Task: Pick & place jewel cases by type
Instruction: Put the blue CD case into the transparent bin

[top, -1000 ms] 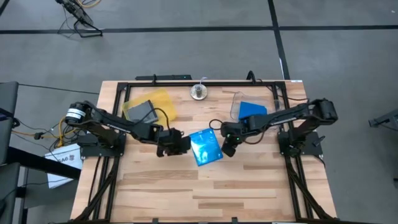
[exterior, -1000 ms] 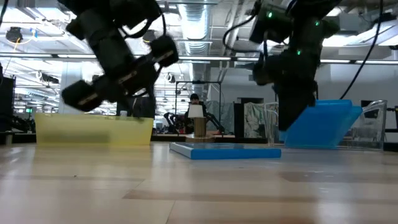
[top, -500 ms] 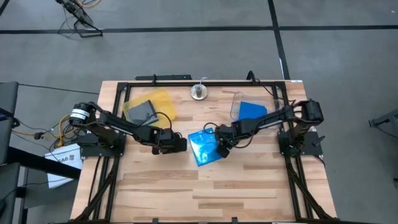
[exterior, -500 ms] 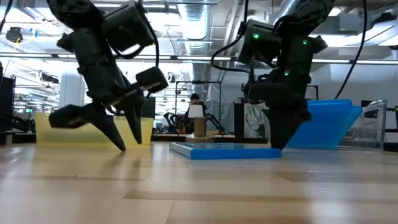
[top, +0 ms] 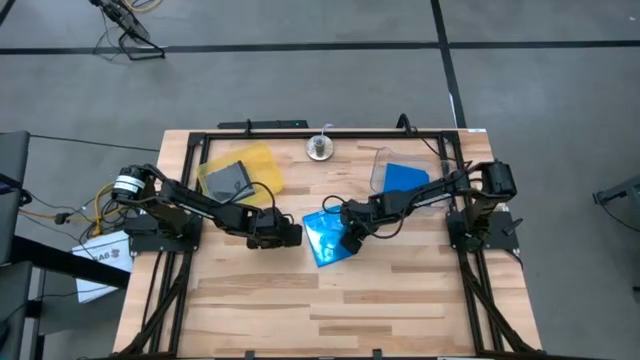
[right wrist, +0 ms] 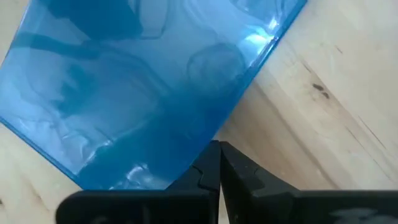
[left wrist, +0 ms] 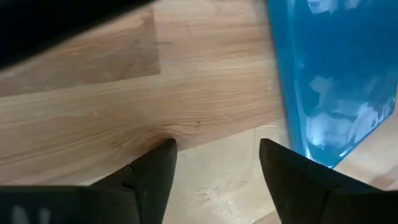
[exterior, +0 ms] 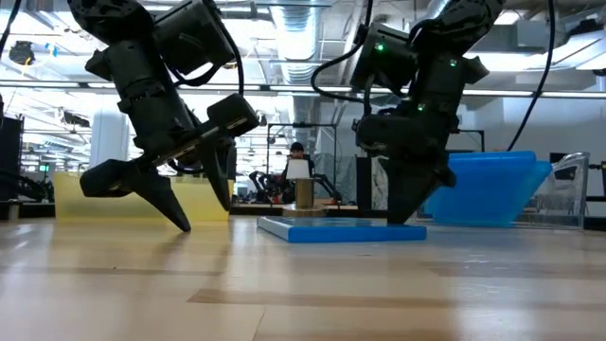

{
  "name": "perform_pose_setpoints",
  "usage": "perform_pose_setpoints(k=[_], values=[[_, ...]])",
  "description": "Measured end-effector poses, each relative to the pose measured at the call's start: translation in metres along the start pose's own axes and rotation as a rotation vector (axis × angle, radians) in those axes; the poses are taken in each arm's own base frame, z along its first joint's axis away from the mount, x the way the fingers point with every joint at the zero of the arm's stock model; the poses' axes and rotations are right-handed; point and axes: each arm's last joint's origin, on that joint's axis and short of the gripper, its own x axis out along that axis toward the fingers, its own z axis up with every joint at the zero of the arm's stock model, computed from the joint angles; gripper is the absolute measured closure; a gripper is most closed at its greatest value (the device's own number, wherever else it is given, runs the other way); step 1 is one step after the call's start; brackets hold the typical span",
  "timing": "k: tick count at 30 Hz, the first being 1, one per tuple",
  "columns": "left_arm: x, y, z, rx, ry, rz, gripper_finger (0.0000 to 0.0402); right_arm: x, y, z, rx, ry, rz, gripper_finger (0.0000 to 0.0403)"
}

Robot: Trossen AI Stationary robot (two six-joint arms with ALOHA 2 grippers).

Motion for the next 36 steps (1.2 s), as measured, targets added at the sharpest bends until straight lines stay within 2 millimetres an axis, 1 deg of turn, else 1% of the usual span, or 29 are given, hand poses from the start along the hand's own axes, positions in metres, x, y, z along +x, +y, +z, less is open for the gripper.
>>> perform_pose_setpoints(k=[5,13,16,18,22,24,27,31,36], values=[[0.000,0.000,0.000,0.011,-0.007,0.003,0.0154,0.000,0.003,0.002,0.008,-0.007,0.046,0.0403],[0.002,0.007,0.001,-0.012,-0.044,0.008,0.0153,-0.001,0.009,0.009,0.013,-0.056,0.141,0.0403],[0.003,0.009,0.002,-0.028,-0.056,-0.024,0.0152,-0.001,0.012,0.012,0.010,-0.079,0.177,0.0403],[0.004,0.008,0.002,-0.031,-0.059,-0.063,0.0152,0.002,0.013,0.013,0.009,-0.080,0.191,0.0403],[0.005,0.008,0.002,-0.035,-0.073,-0.068,0.0152,0.001,0.012,0.011,0.012,-0.040,0.154,0.0403],[0.005,0.009,0.002,-0.033,-0.072,-0.060,0.0152,0.000,0.008,0.009,0.017,-0.020,0.088,0.0403],[0.005,0.009,0.002,-0.033,-0.073,-0.057,0.0152,-0.009,0.007,0.012,0.011,-0.018,-0.001,0.0403],[0.005,0.008,0.002,-0.033,-0.073,-0.071,0.0152,-0.019,0.009,0.019,-0.029,-0.007,-0.050,0.0403],[0.005,0.005,0.003,-0.031,-0.079,-0.109,0.0152,-0.021,0.009,0.020,-0.035,-0.011,-0.096,0.0403]])
